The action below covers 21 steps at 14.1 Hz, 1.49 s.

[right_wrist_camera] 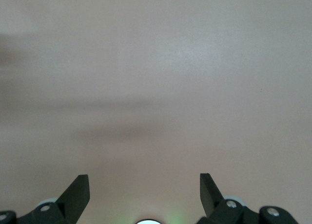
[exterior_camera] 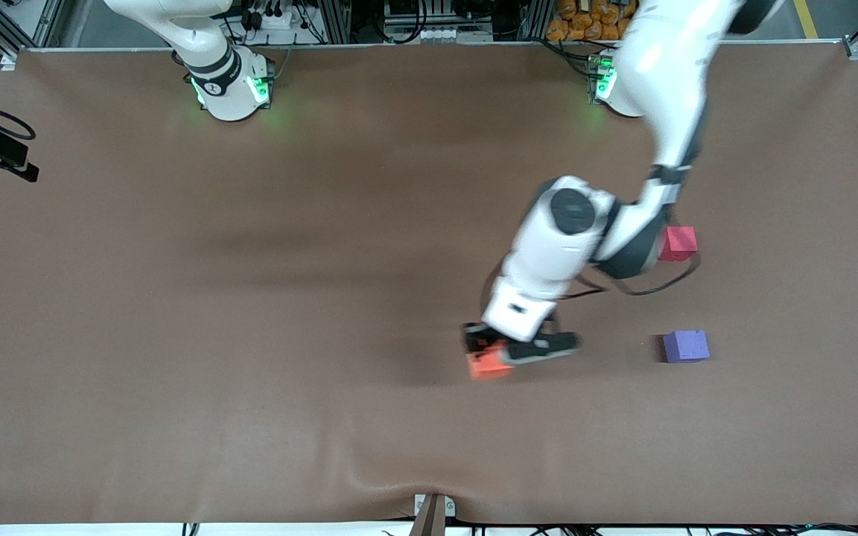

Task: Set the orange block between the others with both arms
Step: 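Carry the orange block with the left gripper toward the pink and purple blocks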

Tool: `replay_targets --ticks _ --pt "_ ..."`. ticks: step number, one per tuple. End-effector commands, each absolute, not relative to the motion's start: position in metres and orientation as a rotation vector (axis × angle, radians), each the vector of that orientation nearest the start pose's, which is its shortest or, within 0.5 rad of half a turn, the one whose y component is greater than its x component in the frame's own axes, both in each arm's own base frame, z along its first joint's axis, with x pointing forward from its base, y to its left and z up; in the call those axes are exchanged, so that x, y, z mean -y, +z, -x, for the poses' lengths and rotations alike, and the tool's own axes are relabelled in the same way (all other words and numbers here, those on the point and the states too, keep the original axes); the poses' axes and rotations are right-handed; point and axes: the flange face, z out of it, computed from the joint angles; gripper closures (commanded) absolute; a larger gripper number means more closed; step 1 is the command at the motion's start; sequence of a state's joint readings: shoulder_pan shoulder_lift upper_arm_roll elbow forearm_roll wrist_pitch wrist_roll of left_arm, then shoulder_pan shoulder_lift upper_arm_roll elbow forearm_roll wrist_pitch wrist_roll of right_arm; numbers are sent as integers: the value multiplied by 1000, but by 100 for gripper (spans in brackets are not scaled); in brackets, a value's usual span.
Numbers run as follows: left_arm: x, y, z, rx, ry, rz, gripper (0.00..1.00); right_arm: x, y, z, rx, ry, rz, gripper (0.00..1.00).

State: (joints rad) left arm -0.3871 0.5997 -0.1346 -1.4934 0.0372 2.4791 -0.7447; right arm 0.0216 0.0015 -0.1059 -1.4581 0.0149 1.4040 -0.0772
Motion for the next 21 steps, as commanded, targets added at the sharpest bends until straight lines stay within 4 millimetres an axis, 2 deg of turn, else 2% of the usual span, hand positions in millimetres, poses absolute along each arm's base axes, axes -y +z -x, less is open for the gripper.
replay_targets --ticks 1,2,4,8,12,15,18,21 --pt "270 375 -624 226 -387 3307 100 48 670 -531 -30 78 3130 0" --pt "244 374 -620 138 -364 3289 100 50 670 -531 -35 78 3131 0" --pt "201 367 -612 88 -321 3268 100 49 670 -531 -32 76 3130 0" --pt "105 343 -614 -60 -177 3218 100 49 670 -532 -32 76 3130 0" --pt "26 321 -611 -298 -17 3194 100 42 669 -533 -11 76 3131 0" --pt "-7 303 -604 -352 32 3195 100 44 669 -532 -18 81 3130 0" --pt "-19 289 -595 -331 68 3209 100 43 669 -533 -13 78 3130 0" --pt "-28 276 -586 -191 77 3293 97 43 669 -532 -13 80 3129 0"
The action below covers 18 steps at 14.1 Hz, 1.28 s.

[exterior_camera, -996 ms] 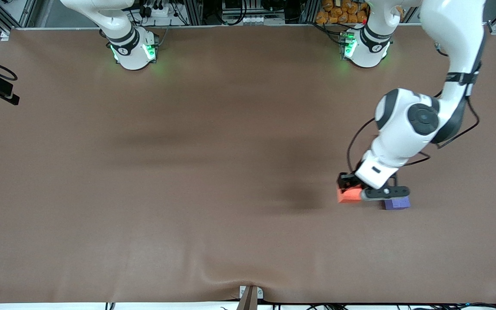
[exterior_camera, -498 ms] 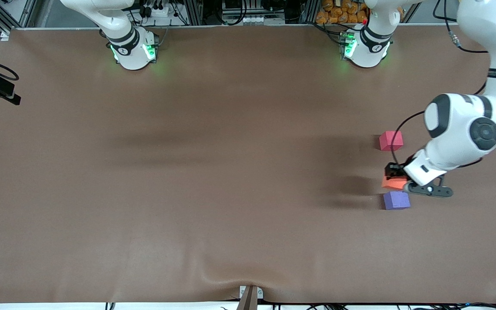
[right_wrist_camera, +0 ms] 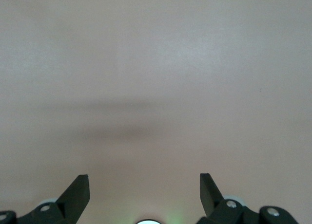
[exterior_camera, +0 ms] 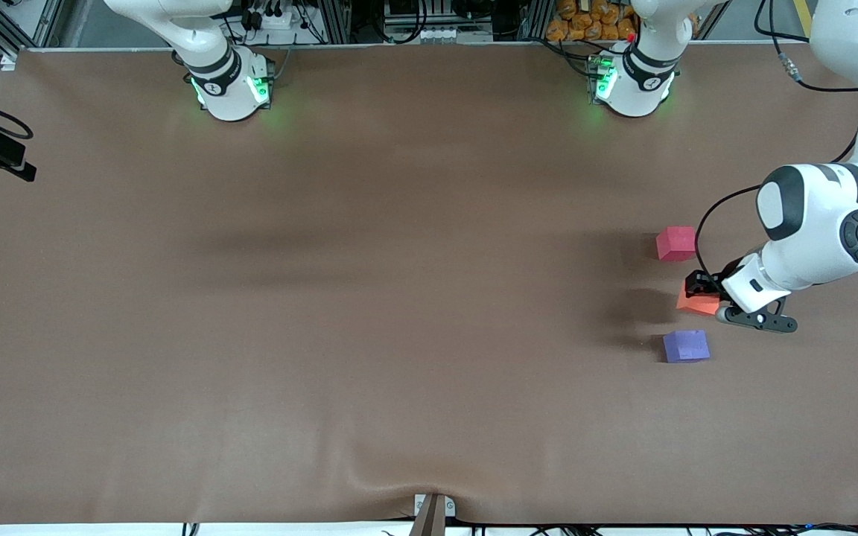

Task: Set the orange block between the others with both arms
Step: 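Lower the orange block between the pink and purple blocks, open the left gripper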

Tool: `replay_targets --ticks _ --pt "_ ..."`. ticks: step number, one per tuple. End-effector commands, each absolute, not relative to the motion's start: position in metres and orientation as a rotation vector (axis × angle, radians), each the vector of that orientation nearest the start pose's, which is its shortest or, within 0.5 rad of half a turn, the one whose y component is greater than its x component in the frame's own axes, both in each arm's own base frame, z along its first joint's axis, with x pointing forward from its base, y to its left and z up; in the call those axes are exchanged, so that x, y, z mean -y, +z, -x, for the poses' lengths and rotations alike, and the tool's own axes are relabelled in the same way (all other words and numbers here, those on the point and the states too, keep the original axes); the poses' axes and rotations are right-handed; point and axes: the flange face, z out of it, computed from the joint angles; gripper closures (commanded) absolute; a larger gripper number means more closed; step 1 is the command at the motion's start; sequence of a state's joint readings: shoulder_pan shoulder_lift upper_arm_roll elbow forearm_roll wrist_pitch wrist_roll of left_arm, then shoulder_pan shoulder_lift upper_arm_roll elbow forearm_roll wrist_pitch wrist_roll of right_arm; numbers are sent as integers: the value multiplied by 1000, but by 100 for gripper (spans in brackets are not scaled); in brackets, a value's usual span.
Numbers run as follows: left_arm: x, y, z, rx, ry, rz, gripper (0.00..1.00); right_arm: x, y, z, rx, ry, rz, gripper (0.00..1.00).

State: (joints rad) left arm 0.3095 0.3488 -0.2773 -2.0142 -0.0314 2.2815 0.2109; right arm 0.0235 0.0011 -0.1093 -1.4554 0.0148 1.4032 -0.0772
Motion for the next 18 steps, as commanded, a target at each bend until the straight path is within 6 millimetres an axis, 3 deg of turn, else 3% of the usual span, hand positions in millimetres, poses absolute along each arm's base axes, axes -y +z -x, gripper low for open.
replay_targets --ticks 1,4,7,15,18 --pt "-29 274 -583 -185 87 3295 97 43 669 -532 -13 81 3130 0" --pt "-32 267 -574 -170 85 3292 97 43 669 -532 -13 81 3130 0" --pt "-54 260 -571 -100 63 3296 97 43 669 -533 -13 78 3130 0" --pt "-48 250 -569 26 8 3290 97 41 668 -533 -8 83 3129 0" --pt "-45 236 -566 35 -20 3291 98 41 668 -533 -8 83 3129 0"
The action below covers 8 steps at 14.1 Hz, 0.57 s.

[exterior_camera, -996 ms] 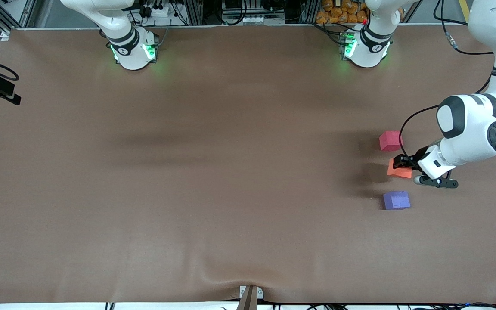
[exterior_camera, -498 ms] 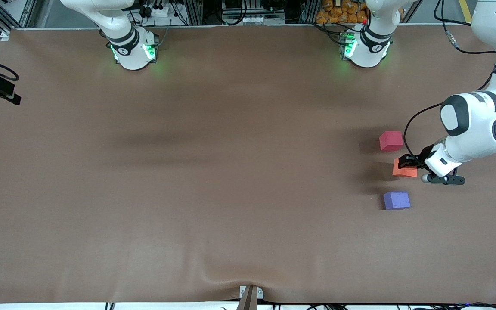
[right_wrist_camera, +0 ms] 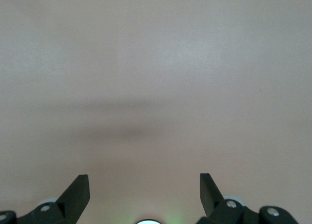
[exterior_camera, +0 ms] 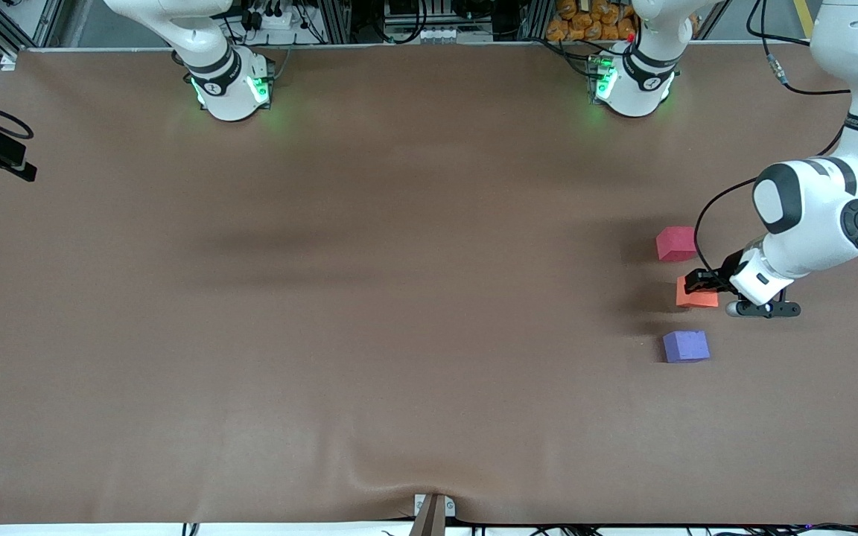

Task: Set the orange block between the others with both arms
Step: 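Lower the orange block between the pink and purple blocks, open the left gripper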

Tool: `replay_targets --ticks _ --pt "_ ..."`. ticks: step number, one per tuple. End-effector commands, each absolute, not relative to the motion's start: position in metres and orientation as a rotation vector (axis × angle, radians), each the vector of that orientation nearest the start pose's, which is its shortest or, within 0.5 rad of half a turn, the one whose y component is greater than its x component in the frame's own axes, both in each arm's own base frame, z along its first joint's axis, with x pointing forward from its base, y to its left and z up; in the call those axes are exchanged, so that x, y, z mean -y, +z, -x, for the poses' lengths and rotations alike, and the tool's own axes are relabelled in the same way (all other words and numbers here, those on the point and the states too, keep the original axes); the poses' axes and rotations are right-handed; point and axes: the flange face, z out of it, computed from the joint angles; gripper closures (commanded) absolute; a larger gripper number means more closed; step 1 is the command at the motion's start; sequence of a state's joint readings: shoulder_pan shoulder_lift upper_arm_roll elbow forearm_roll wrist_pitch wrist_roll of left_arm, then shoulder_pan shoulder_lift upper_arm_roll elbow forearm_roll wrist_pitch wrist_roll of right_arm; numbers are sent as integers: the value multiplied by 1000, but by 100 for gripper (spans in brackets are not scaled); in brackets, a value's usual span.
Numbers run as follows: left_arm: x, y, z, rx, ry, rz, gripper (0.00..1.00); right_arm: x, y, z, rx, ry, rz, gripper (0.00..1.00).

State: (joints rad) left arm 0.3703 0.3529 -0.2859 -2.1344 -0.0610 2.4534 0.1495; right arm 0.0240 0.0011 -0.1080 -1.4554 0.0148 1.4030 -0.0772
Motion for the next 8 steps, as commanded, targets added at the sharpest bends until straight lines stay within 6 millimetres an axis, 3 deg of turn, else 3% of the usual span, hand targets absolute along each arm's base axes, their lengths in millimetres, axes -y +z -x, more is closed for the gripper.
replay_targets --ticks 1,8 --pt "-45 230 -566 41 -28 3293 97 40 668 -533 -6 83 3130 0" --pt "-33 217 -566 56 -30 3298 98 40 668 -533 -5 83 3129 0"
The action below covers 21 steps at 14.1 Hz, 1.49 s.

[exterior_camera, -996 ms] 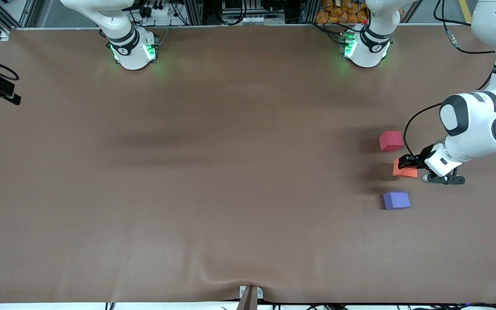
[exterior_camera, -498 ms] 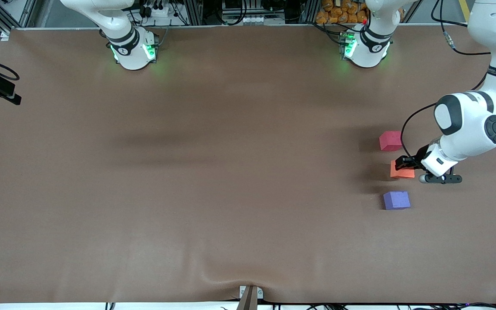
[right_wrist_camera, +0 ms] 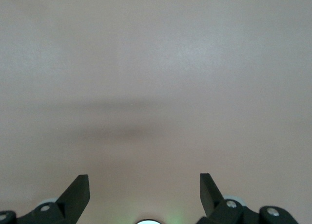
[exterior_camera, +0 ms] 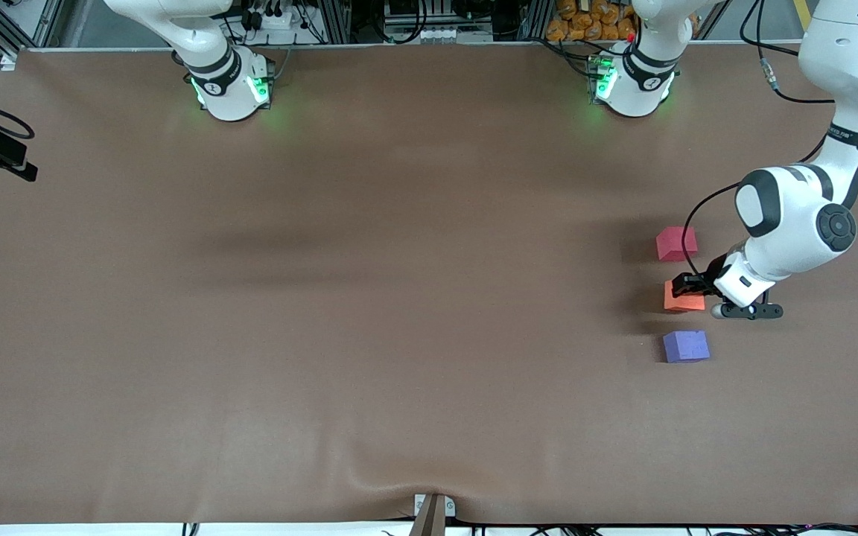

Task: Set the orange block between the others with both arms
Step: 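Lower the orange block between the pink and purple blocks, open the left gripper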

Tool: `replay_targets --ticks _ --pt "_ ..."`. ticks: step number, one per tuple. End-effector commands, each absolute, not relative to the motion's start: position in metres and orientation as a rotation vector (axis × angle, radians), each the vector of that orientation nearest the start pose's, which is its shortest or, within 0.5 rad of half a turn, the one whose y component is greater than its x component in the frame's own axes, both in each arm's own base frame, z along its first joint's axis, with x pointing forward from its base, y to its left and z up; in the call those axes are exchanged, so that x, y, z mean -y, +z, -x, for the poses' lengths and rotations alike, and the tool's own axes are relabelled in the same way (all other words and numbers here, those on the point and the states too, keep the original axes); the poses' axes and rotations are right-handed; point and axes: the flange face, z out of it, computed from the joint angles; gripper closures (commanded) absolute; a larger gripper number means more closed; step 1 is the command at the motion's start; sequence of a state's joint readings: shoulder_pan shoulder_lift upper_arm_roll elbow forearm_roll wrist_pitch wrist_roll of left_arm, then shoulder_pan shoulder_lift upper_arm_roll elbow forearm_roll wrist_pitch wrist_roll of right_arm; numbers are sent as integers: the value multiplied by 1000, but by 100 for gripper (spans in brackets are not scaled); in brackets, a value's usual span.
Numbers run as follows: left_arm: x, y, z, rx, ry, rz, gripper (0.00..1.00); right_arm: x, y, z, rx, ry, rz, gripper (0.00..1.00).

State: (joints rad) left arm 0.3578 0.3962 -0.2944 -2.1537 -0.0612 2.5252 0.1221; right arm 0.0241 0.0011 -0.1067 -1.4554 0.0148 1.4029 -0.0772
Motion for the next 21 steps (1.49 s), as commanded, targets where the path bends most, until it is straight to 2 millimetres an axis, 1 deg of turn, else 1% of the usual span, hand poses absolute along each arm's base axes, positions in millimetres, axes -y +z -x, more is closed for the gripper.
replay_targets --ticks 1,3,12,13,14,15,16,17,18,21 --pt "-30 214 -566 59 -32 3300 98 40 668 -533 -3 83 3130 0" --pt "-21 211 -566 46 -35 3302 98 40 668 -533 -5 83 3129 0" --pt "-22 211 -566 66 -36 3300 98 40 668 -533 -5 83 3129 0" --pt "-21 212 -567 96 -35 3300 98 40 668 -533 -5 83 3129 0" --pt "-15 211 -567 102 -30 3300 98 40 668 -533 -6 83 3130 0" --pt "-13 211 -567 99 -29 3300 97 41 668 -533 -8 81 3129 0" --pt "-13 210 -567 95 -27 3300 92 42 668 -533 -10 83 3129 0" --pt "-14 209 -567 91 -27 3298 44 41 668 -533 -8 81 3129 0" --pt "-16 210 -567 91 -30 3296 0 42 668 -533 -10 83 3129 0" --pt "-22 219 -569 83 -50 3293 0 43 668 -533 -11 83 3130 0"
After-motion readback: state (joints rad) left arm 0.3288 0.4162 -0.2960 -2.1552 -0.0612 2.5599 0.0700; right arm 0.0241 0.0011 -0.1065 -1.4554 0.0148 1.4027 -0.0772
